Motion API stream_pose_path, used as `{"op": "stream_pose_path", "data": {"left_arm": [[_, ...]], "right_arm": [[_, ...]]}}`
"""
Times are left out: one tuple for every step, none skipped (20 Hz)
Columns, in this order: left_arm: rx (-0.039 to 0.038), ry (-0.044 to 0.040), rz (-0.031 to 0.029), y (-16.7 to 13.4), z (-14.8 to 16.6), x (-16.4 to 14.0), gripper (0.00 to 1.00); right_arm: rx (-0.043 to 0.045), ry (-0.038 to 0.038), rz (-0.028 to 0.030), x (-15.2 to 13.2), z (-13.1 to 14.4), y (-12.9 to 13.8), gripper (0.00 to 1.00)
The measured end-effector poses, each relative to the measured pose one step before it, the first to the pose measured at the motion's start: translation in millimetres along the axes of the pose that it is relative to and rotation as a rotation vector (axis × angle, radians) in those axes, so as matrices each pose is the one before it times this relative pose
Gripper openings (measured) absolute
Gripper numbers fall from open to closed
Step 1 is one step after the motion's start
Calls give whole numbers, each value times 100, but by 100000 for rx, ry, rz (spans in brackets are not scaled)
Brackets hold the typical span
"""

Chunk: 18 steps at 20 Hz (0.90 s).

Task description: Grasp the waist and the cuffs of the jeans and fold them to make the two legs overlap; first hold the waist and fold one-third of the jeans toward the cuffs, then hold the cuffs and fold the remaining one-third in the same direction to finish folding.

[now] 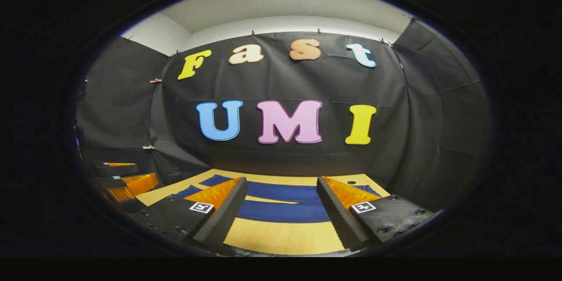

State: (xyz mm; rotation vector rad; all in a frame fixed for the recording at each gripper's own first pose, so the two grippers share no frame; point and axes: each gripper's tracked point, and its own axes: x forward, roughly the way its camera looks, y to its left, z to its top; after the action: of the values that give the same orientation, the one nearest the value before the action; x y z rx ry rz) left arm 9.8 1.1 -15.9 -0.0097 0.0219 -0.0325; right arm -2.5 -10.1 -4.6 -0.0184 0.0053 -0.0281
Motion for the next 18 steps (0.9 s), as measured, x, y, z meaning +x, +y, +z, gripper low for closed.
{"op": "stream_pose_path", "data": {"left_arm": [[-280, 164, 458, 725, -140, 368, 97], [570, -236, 1363, 1118, -169, 503, 97], [1461, 61, 1261, 1281, -238, 622, 97], [2428, 937, 1072, 1236, -605, 651, 97], [3216, 1552, 1118, 1434, -668, 680, 97], [3835, 1370, 566, 1399, -886, 759, 97], [4919, 882, 950, 1448, -696, 791, 97], [5572, 701, 480, 1487, -859, 986, 97], [6117, 1650, -1180, 874, -1290, 844, 98], [6861, 2489, -1726, 704, -1780, 1082, 98], [7621, 2967, -2198, 682, -1745, 1116, 98], [7485, 2704, -2037, 681, -1764, 1130, 98], [6479, 3257, -2187, 403, -1886, 1176, 98], [4202, 3193, -2921, 122, -2171, 1121, 98], [2374, 3218, -2608, 75, -1925, 1335, 98], [2073, 4502, -2491, 296, -2219, 1395, 98], [2865, 3890, -1357, 436, -1805, 1398, 98], [3759, 2830, -1059, 282, -1391, 1271, 98]], "right_arm": [[-490, -301, -734, 174, 56, -327, 97], [-267, 166, -611, 34, -50, -227, 97], [-324, 578, -407, 132, -212, -111, 97], [-458, 745, -356, 108, -223, -160, 97], [-673, 759, -361, 55, -159, -144, 97], [-638, 699, -239, 43, -151, -125, 97], [-685, 356, -150, 70, -105, -26, 97], [-810, 206, -260, 57, 49, 29, 97], [-849, 503, -228, 202, -124, -43, 97], [-630, 742, -213, 117, -174, 71, 97], [-445, 760, -256, 209, -222, -101, 97], [-326, 829, -595, 190, -154, -16, 97], [-188, 943, -636, 213, -224, -91, 97], [-252, 936, -761, 130, -168, -81, 97], [-481, 881, -853, 212, -118, -111, 97], [-686, 774, -733, 118, -120, -46, 97], [-728, 873, -654, 57, -320, -115, 97], [-862, 1107, -632, 107, -266, -102, 97]]}}
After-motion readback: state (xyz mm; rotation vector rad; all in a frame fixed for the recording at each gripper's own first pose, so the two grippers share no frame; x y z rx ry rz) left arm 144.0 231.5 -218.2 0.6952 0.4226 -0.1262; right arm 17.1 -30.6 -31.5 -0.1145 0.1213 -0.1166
